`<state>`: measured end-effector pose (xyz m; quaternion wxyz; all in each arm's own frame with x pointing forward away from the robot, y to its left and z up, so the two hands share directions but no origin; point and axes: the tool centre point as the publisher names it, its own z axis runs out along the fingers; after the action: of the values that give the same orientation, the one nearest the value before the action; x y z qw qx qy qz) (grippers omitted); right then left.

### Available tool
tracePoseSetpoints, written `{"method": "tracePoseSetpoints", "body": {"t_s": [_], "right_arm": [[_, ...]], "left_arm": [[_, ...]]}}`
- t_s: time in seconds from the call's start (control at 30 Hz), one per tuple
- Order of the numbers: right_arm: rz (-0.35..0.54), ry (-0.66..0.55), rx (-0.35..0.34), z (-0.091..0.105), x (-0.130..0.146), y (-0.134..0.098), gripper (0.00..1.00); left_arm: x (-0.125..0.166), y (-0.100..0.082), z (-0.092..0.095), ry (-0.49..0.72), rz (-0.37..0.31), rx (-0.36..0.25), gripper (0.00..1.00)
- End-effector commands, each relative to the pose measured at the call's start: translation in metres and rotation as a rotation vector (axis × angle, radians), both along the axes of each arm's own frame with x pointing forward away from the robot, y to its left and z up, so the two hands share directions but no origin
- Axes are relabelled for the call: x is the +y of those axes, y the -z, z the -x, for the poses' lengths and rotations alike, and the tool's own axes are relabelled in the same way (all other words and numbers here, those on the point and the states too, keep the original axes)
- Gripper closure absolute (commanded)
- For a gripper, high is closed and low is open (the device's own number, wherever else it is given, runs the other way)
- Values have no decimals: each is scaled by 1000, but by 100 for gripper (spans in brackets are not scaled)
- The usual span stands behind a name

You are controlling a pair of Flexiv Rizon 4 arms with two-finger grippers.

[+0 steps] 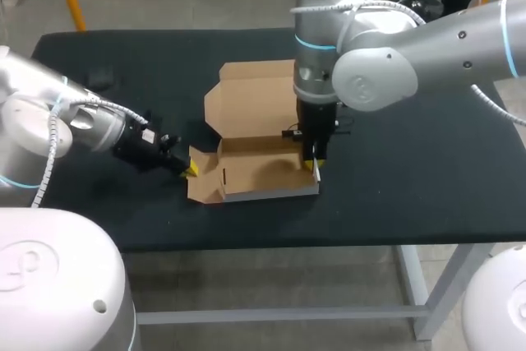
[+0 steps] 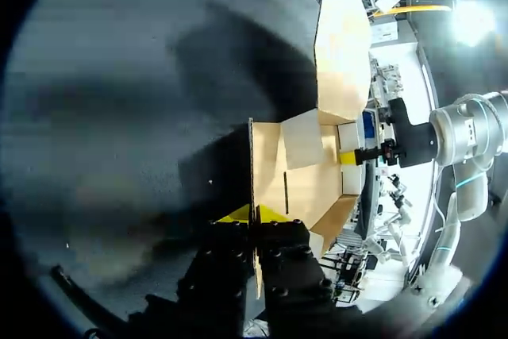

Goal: Assemble the packaging by folding the flat box into shape, placing the metal phone stand inside, and closing the box properly

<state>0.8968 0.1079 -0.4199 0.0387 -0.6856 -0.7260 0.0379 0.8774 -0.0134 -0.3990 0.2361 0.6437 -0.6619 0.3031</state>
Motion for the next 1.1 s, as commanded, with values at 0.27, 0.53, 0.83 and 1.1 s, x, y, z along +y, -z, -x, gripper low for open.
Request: {"method": "tracePoseSetpoints", "body": {"t_s": [0.27, 0.53, 0.83, 1.1], "right_arm": [[4, -1, 6, -1, 0, -1, 100], [4, -1, 6, -1, 0, -1, 100], [4, -1, 6, -1, 0, -1, 100], [4, -1, 6, -1, 0, -1, 100]], "left_arm": [[-18, -23, -4, -140, -261, 74, 100], [-33, -36, -13, -213, -430, 93, 100], [-46, -46, -12, -259, -530, 63, 100], [-51, -46, -5, -247, -515, 50, 78]]}}
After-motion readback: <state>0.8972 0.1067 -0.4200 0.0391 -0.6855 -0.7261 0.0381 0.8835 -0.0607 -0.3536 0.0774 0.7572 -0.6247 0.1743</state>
